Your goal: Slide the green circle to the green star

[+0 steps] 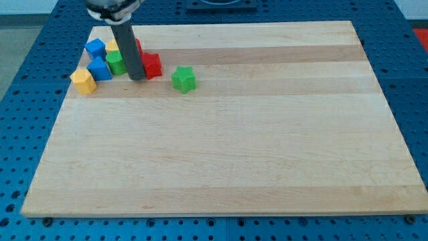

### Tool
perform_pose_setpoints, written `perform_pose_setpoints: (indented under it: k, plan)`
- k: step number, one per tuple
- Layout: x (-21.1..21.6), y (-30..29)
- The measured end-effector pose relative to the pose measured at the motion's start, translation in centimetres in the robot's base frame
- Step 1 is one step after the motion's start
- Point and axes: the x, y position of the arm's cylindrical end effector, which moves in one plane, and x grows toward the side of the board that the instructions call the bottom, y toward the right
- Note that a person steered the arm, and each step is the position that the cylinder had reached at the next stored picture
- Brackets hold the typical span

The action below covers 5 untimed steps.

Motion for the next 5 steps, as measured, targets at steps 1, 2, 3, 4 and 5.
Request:
perform_pose_setpoints:
  k: [1, 2, 3, 4, 5]
  plan:
    - [-2.4, 0.1]
    - [-1.5, 4.6]
    - [-1.5, 8.7]
    - [-1.5, 12.5]
    - [-1.4, 13.9]
